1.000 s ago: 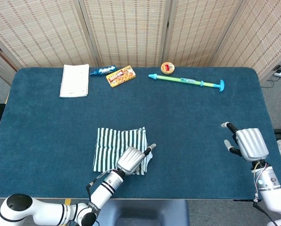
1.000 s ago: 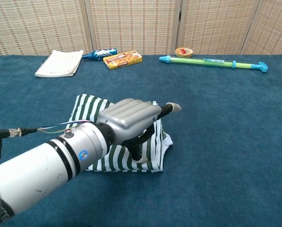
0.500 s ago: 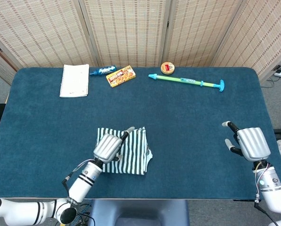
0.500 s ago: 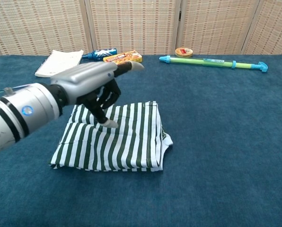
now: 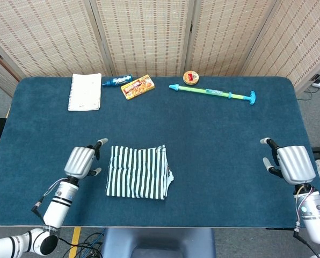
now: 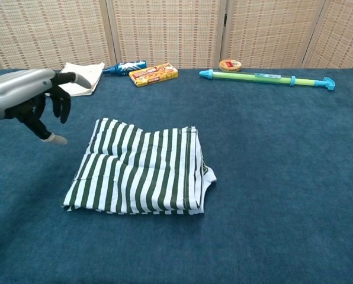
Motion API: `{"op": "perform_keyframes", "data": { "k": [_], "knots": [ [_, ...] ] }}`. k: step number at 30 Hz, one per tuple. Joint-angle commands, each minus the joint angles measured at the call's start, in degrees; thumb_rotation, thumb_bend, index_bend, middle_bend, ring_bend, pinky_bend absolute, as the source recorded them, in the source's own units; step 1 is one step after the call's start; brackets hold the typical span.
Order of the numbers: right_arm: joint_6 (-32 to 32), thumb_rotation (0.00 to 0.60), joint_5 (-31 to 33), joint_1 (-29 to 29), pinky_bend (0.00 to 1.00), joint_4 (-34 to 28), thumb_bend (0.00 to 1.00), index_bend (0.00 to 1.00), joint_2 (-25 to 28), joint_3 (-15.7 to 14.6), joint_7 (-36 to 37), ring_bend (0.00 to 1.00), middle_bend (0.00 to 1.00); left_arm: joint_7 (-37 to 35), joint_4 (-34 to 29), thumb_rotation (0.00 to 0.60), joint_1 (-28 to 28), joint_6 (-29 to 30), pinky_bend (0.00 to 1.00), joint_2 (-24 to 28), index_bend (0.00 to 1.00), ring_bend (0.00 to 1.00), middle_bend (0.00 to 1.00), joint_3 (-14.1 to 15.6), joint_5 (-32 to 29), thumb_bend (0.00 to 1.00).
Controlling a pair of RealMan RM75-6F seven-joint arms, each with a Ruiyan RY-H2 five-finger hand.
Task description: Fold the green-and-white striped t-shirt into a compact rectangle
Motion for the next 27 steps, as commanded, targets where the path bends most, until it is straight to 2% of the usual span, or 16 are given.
{"op": "perform_keyframes", "data": {
  "k": [1,4,6,11,14,18,27],
  "knots": [
    [0.4,0.600,-0.1,-0.3,0.95,0.8,0.41,0.31,-0.3,-0.1,0.4,0.72,0.66,-4.0,2.0,0.600,3.3,2.5,0.58,2.5,0.20,0.46,0.54,1.0,1.3,0.12],
    [0.4,0.600,-0.1,-0.7,0.79,1.7,0.43,0.31,-0.5,-0.5,1.1,0.58,0.54,-6.7,3.0,0.600,5.6,3.9,0.54,4.2,0.20,0.43,0.51,1.3,1.6,0.12],
    [0.3,0.600,-0.3,-1.0,0.67,2.3,0.44,0.30,-0.5,-0.8,1.6,0.47,0.46,-8.3,3.5,0.600,6.8,4.4,0.51,5.3,0.19,0.37,0.47,1.6,1.8,0.12],
    [-0.6,0.600,-1.2,-1.5,0.35,4.4,0.45,0.15,0.0,-2.0,5.0,0.21,0.26,-13.0,6.6,0.600,9.8,5.0,0.40,7.9,0.12,0.18,0.28,2.6,2.7,0.12],
    [-0.9,0.600,-1.8,-2.0,0.24,5.9,0.45,0.08,0.3,-2.8,6.8,0.11,0.17,-16.0,7.0,0.600,11.9,5.7,0.38,9.4,0.10,0.17,0.24,3.1,3.2,0.12],
    [0.0,0.600,-2.5,-3.1,0.17,7.2,0.45,0.06,0.0,-3.6,8.0,0.05,0.12,-18.2,6.8,0.600,14.8,8.2,0.38,10.7,0.10,0.17,0.24,3.9,4.3,0.12],
    [3.2,0.600,-3.3,-6.3,0.16,7.7,0.45,0.05,-1.3,-5.0,8.2,0.05,0.12,-18.1,3.2,0.600,20.0,12.5,0.38,12.6,0.10,0.17,0.24,6.2,7.6,0.12]
  ]
}}
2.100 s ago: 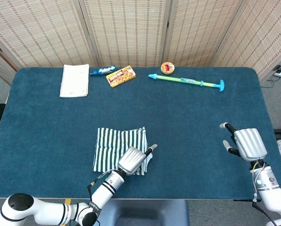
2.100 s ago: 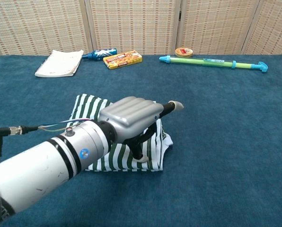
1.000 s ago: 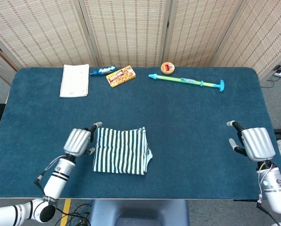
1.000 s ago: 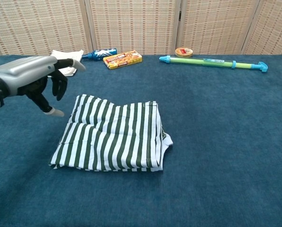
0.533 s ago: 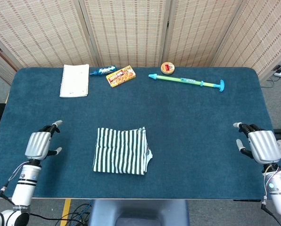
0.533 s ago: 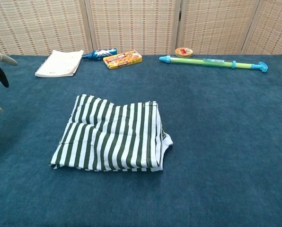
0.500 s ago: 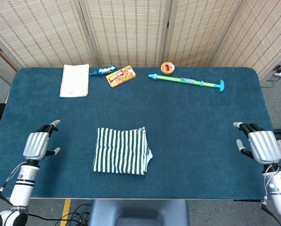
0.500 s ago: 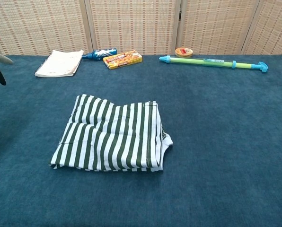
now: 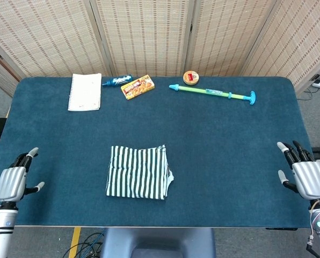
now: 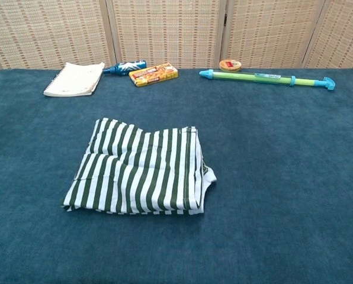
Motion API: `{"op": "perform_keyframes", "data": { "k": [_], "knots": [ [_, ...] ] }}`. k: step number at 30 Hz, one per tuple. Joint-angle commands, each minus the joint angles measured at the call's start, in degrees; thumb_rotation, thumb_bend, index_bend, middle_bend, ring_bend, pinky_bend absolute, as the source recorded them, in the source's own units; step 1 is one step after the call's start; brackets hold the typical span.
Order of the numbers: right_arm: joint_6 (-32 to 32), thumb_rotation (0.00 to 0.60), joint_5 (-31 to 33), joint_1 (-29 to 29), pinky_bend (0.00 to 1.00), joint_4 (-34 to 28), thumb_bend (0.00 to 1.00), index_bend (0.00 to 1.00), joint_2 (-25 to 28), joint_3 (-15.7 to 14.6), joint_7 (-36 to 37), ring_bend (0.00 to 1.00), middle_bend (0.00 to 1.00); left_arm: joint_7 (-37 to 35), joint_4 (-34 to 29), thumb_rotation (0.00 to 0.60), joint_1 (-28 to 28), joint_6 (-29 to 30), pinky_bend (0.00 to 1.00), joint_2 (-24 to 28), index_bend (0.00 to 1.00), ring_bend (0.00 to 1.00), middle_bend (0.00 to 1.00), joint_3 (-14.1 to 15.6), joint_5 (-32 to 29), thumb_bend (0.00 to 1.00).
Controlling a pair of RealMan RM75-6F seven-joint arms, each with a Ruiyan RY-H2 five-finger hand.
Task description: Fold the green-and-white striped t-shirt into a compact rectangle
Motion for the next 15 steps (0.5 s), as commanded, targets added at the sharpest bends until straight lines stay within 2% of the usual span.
{"op": "perform_keyframes", "data": {
  "k": [1,8,15],
  "knots": [
    [0.7,0.600,-0.3,-0.7,0.16,0.1,0.45,0.05,-0.3,-0.4,0.1,0.05,0.12,0.4,-1.5,0.600,1.5,0.9,0.38,0.7,0.10,0.17,0.24,1.0,1.1,0.12],
    [2.8,0.600,-2.4,-2.3,0.16,0.2,0.45,0.05,-0.9,-1.4,1.0,0.05,0.13,0.9,-3.4,0.600,5.2,6.0,0.38,0.4,0.11,0.17,0.24,1.8,4.6,0.12],
    [4.0,0.600,-3.4,-3.1,0.16,0.2,0.45,0.05,-1.6,-1.5,1.0,0.05,0.14,0.7,-4.0,0.600,6.7,7.1,0.38,0.2,0.11,0.17,0.24,1.7,6.2,0.12]
  ]
}}
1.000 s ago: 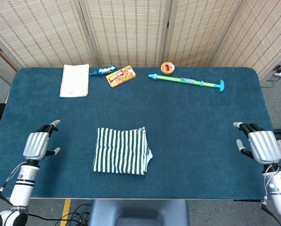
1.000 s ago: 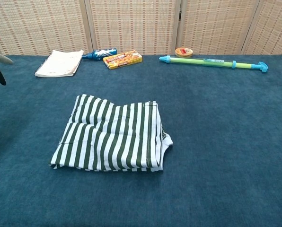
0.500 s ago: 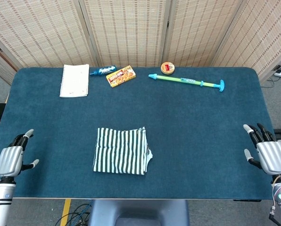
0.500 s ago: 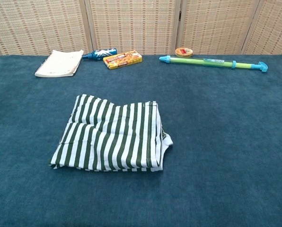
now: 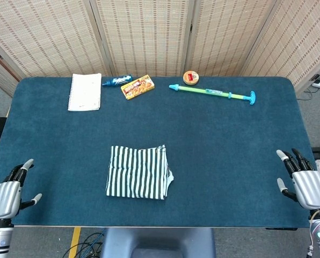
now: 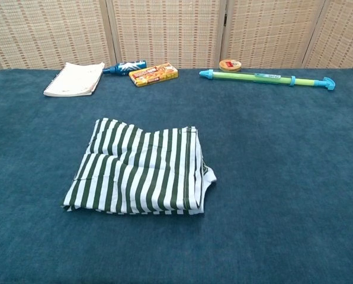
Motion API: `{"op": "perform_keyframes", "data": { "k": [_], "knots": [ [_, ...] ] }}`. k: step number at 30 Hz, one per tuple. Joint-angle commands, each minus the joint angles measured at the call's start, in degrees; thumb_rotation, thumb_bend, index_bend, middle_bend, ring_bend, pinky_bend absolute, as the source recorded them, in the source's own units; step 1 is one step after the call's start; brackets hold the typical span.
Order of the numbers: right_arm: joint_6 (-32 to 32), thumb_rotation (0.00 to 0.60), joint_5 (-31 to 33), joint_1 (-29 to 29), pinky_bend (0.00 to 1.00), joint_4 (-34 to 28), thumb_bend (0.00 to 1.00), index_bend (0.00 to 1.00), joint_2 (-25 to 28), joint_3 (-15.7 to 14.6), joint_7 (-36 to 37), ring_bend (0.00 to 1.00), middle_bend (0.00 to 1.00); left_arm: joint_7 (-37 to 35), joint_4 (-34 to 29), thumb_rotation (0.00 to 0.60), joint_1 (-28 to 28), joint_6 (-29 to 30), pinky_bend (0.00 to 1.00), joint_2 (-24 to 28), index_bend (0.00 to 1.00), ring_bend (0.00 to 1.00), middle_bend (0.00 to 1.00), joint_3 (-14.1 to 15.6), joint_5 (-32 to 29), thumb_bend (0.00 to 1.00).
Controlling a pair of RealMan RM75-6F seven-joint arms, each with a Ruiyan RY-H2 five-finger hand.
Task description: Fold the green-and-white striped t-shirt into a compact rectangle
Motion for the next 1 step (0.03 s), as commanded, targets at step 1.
{"op": "perform_keyframes", "data": {
  "k": [1],
  "knots": [
    [0.6,0.600,-0.3,-0.3,0.16,0.2,0.45,0.05,-0.4,0.1,0.1,0.05,0.15,-0.1,-0.1,0.600,0.2,-0.1,0.38,-0.1,0.11,0.17,0.24,-0.2,0.3,0.12]
  ]
}}
